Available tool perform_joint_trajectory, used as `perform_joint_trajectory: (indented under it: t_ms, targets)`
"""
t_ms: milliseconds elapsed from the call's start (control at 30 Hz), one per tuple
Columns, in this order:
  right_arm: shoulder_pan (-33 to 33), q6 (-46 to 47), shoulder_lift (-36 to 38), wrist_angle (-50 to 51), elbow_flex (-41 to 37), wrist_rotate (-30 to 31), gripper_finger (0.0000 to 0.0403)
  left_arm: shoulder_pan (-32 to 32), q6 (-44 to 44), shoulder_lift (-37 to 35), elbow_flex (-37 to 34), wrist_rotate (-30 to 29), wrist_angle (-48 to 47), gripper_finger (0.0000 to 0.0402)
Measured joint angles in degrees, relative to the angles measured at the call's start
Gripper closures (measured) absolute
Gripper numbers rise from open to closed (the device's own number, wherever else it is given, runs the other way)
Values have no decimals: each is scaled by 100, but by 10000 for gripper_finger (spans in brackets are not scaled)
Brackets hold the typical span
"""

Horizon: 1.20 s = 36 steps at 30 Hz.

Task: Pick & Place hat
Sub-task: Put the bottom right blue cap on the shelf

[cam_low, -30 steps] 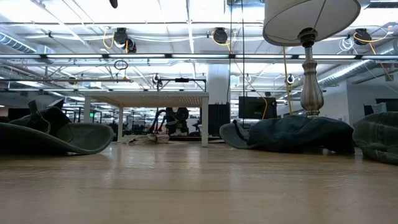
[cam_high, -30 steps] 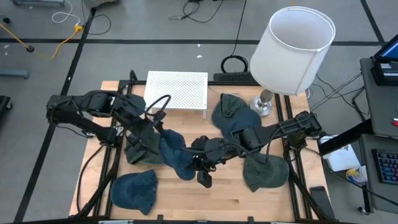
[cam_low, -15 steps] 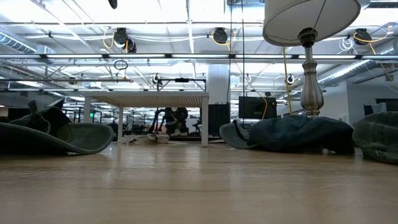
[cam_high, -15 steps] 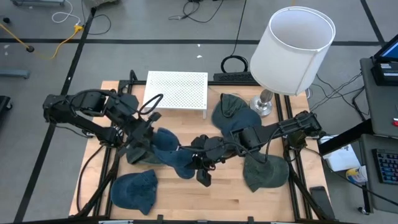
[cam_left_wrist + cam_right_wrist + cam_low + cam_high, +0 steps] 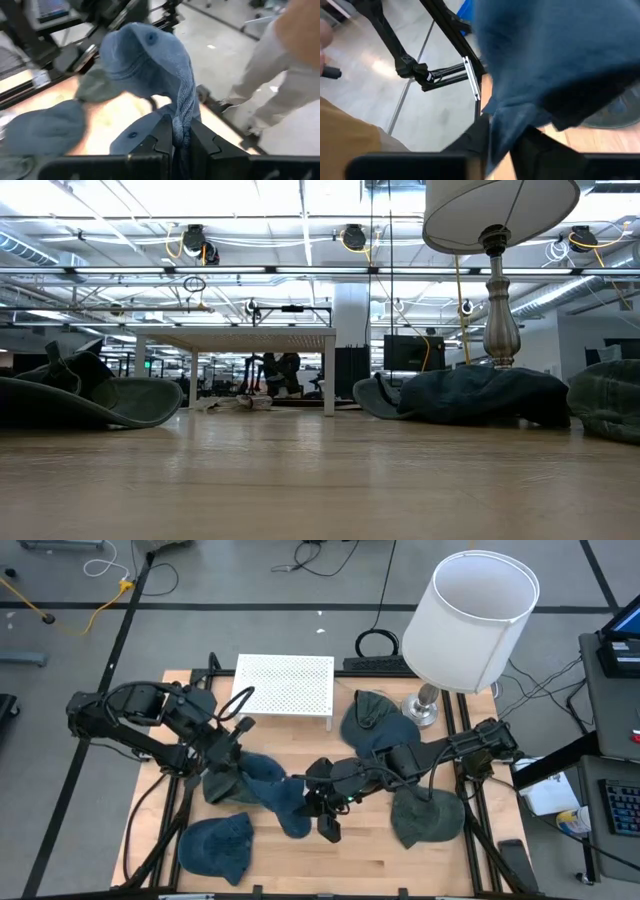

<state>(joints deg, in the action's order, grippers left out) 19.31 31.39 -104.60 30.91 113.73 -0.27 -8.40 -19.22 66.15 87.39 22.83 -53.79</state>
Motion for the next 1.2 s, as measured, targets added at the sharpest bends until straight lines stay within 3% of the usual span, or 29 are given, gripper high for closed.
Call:
perform_joint_trajectory:
  t_ms: [200,433,633,767,933,1200]
  targets:
    - [239,90,232,576,2,-104,253,-1,-993,-112,58,-540,-233,377]
    - [505,-89,235,566,0,-27,242,-194,-2871,-126,616,-1577,-1049,377]
    - [518,-563,234,574,0,661,247,-197,-4222,-63,1058,-2355,-1388,377]
    - [453,-1089,234,580,0,1539,248,-97,-4995,-59,1074,-2915,-1468,377]
    - [241,-1837,234,579,0,2165,248,127,-5940,41,1073,-4121,-1824,377]
    - [-316,-3603,296,399,0,3055,252,1017,-6375,292,1075,-4896,-1979,377]
